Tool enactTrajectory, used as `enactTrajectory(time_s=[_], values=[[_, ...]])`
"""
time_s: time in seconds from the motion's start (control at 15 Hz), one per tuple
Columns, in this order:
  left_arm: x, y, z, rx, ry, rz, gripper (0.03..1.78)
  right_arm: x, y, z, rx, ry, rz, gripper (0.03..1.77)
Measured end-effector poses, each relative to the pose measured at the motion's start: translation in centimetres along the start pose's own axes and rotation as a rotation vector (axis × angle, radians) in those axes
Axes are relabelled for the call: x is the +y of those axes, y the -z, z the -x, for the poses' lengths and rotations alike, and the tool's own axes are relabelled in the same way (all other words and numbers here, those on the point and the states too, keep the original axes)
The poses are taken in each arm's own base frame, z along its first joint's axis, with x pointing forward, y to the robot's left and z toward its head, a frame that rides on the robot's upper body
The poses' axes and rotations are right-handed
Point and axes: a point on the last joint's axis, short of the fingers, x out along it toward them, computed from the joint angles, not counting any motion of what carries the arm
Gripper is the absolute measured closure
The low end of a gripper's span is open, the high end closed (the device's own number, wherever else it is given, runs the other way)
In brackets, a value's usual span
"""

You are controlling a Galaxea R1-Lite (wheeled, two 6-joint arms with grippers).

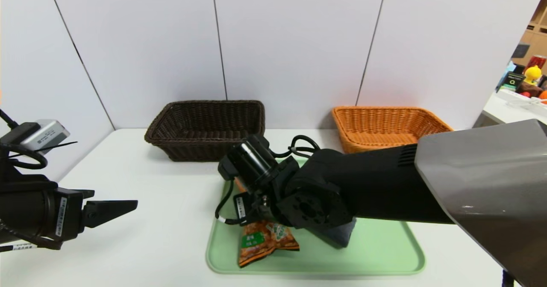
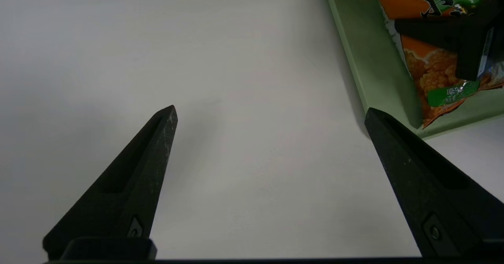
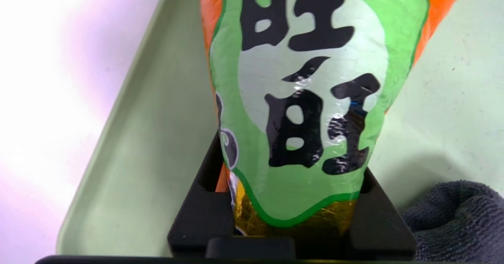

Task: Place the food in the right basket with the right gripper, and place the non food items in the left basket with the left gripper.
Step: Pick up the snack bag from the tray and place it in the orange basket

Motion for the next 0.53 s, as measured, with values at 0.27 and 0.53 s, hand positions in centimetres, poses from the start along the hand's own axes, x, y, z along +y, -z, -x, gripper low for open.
enactTrajectory(time_s=[0.27, 0.53], values=[[-0.1, 0.0, 0.2, -0.009, 0.0, -0.003, 0.12, -2.2, -2.2, 0.9, -0.056, 0.015, -0.069, 1.35], [-0.1, -0.1, 0.4, -0.02, 0.0, -0.008, 0.12, -5.1, -4.6, 2.5, -0.124, 0.037, -0.155, 1.36]])
